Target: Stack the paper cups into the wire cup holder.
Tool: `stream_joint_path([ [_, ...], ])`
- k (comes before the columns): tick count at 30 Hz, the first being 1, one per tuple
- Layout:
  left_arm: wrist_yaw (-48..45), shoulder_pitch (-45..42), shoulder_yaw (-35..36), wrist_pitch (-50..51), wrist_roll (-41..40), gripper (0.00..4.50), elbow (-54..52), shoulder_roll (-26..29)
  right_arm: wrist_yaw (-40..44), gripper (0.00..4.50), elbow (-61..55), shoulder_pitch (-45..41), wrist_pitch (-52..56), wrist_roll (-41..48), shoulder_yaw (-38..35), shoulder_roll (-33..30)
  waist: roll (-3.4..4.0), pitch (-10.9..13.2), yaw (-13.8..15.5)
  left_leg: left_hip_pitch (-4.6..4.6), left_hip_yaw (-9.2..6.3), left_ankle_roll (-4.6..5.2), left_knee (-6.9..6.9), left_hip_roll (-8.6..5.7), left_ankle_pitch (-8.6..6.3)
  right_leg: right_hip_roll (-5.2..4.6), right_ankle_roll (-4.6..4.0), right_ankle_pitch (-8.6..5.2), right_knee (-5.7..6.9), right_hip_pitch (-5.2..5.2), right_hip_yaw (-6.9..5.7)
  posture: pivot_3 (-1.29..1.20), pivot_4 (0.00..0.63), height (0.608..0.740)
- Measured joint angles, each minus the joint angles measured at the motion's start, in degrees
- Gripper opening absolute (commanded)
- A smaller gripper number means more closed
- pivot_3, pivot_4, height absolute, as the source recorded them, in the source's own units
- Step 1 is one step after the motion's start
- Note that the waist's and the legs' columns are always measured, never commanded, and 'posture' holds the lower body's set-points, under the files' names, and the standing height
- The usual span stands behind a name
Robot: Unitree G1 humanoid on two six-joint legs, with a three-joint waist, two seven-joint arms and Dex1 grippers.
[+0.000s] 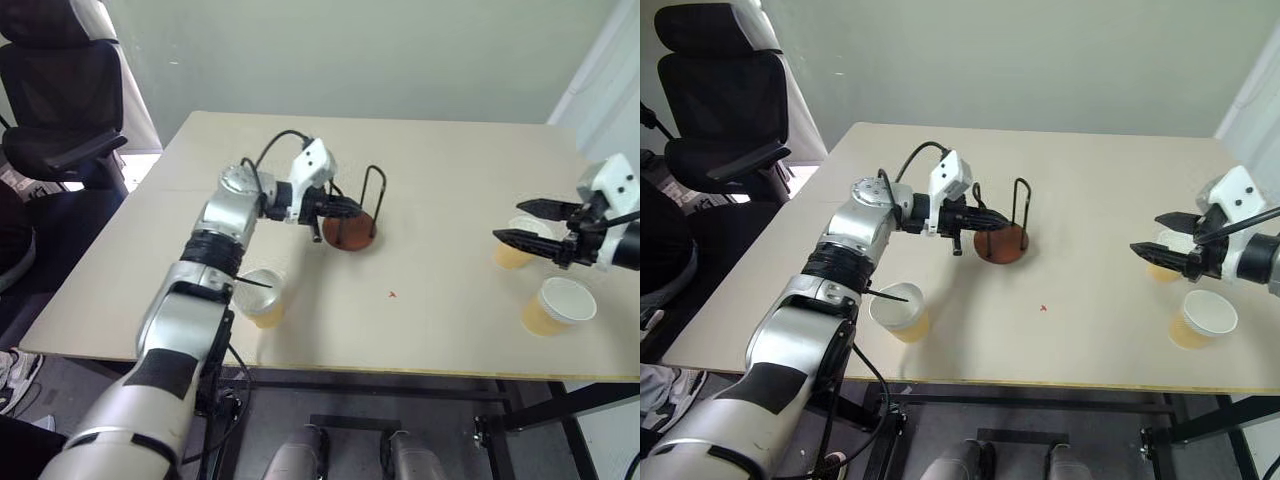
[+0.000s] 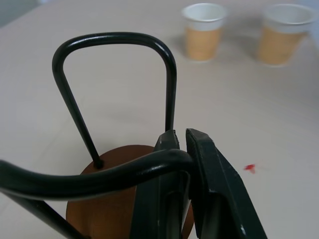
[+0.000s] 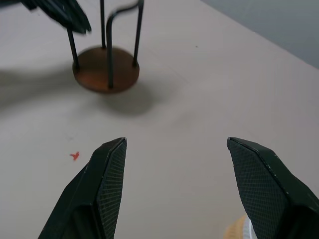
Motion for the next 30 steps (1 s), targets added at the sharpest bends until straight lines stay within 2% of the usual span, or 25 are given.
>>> stream_joint_path([
  [7, -4.0, 0.0, -1.9, 0.8, -0.1, 0.02, -0.7, -5.1, 0.6, 3.27, -2.8, 2.5, 2.6, 2.3, -5.0, -4.1, 0.00, 0.0, 0.2, -0.22, 0.04, 0.36, 0.42, -0.06, -0.31, -0.05, 0.09, 0.02, -0.05, 0.03, 0.04, 0.00, 0.150, 0.740],
  [13, -5.1, 0.4, -3.3, 0.8, 0.0, 0.02, -1.0, -7.8, 0.7, 3.27, -5.8, 6.1, 4.5, 3.6, -6.6, -4.3, 0.00, 0.0, 0.3, -0.21, 0.09, 0.42, 0.43, -0.05, -0.32, -0.05, 0.79, 0.09, -0.03, 0.01, 0.05, 0.00, 0.150, 0.740],
  [25, -5.2, 7.3, -7.7, 3.3, 0.8, 0.02, -8.8, -10.4, 1.2, 3.27, -7.1, 10.1, 4.9, 4.0, -10.0, -5.5, 0.01, 0.0, 0.3, -0.17, 0.14, 0.47, 0.66, -0.04, -0.34, -0.05, 0.87, 0.18, 0.02, 0.11, 0.09, 0.00, 0.150, 0.740],
  [30, -4.1, 8.7, -8.2, 3.3, 1.3, 0.02, -10.2, -10.6, 1.5, 3.27, -7.1, 10.6, 4.9, 4.0, -10.0, -6.3, 0.01, 0.0, 0.3, -0.09, 0.15, 0.25, 0.75, -0.05, -0.46, -0.05, 0.57, 0.13, -0.01, 0.25, 0.15, 0.00, 0.150, 0.740],
])
